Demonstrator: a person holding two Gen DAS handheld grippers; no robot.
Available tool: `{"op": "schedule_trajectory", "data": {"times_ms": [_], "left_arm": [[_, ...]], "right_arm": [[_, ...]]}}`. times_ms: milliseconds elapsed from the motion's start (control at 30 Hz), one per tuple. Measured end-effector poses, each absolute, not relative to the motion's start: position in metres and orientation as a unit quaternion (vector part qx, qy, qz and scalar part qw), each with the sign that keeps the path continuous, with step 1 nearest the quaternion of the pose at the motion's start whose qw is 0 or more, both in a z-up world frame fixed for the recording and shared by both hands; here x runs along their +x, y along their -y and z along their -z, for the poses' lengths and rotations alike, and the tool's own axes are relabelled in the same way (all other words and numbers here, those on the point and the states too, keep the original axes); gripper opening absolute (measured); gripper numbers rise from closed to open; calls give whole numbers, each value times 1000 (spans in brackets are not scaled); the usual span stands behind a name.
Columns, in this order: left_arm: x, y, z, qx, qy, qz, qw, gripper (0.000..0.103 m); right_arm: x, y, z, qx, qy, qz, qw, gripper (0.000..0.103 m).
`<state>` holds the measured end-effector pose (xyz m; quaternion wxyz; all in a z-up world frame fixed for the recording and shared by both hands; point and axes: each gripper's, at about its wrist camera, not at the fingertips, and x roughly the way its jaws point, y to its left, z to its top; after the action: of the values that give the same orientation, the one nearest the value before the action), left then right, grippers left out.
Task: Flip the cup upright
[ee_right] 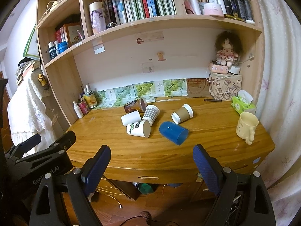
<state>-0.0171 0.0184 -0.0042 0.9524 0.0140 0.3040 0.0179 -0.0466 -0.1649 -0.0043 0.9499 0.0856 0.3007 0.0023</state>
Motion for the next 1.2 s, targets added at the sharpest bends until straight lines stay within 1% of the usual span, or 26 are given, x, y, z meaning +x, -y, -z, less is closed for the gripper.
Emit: {"op": "schedule_trajectory", "data": {"times_ms": [333, 733, 1200], "left_arm": [[-8, -18, 15, 7, -346, -23, 938, 100], [21, -5, 32, 15, -401, -6, 916, 100], [76, 7, 56, 33, -461, 20, 886, 100]], "right_arm": [[-42, 170, 15, 101, -323, -17, 941, 89], [-28, 188, 25, 132, -342, -8, 930, 89], [23, 204, 51, 172, -396, -11, 902, 89]]}}
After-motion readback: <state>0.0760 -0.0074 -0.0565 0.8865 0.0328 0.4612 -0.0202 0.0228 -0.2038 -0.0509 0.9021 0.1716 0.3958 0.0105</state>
